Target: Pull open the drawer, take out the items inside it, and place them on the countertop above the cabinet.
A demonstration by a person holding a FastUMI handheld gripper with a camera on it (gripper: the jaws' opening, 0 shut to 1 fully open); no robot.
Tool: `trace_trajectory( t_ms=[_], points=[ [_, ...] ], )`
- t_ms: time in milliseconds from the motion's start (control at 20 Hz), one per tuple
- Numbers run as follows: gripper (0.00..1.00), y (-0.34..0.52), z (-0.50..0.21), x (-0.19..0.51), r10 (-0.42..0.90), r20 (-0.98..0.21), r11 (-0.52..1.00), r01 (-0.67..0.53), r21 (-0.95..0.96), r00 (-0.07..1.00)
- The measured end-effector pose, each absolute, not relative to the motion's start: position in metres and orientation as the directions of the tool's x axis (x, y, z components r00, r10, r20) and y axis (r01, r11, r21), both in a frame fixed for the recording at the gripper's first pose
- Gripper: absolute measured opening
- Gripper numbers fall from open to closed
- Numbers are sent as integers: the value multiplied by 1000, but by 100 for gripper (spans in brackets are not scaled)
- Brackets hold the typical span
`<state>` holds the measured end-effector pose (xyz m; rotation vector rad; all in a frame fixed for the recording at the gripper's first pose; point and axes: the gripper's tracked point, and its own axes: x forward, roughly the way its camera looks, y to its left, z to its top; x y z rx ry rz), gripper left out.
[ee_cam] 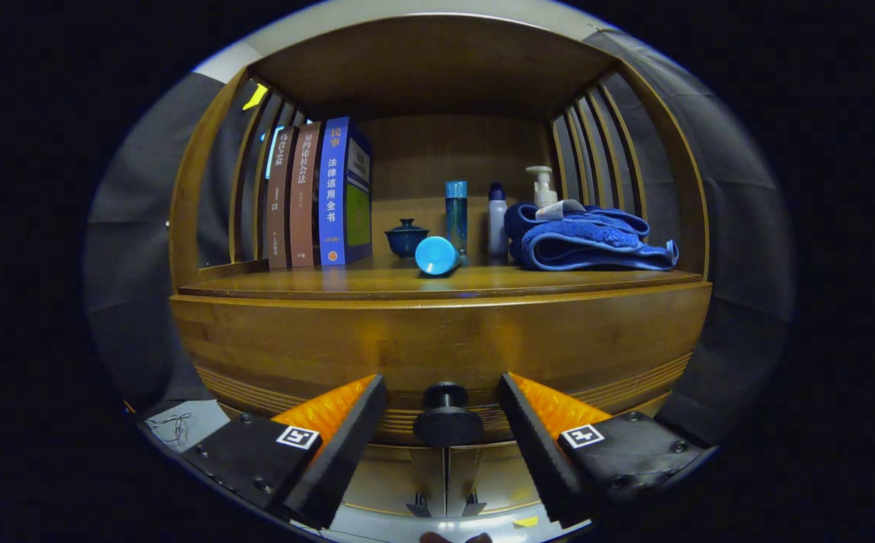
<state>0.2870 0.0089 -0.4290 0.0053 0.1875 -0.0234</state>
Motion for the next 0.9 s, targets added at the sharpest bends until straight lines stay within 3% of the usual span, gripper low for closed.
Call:
trace_trajectory(
  t_ms=[350,550,900],
  points=[
    [100,12,-428,284,7,-241,1000,-11,-15,970],
    [100,10,-394,273,9,-197,999,-16,-34,980],
    [100,11,-356,238,20,-227,999,-29,-35,974]
  ],
)
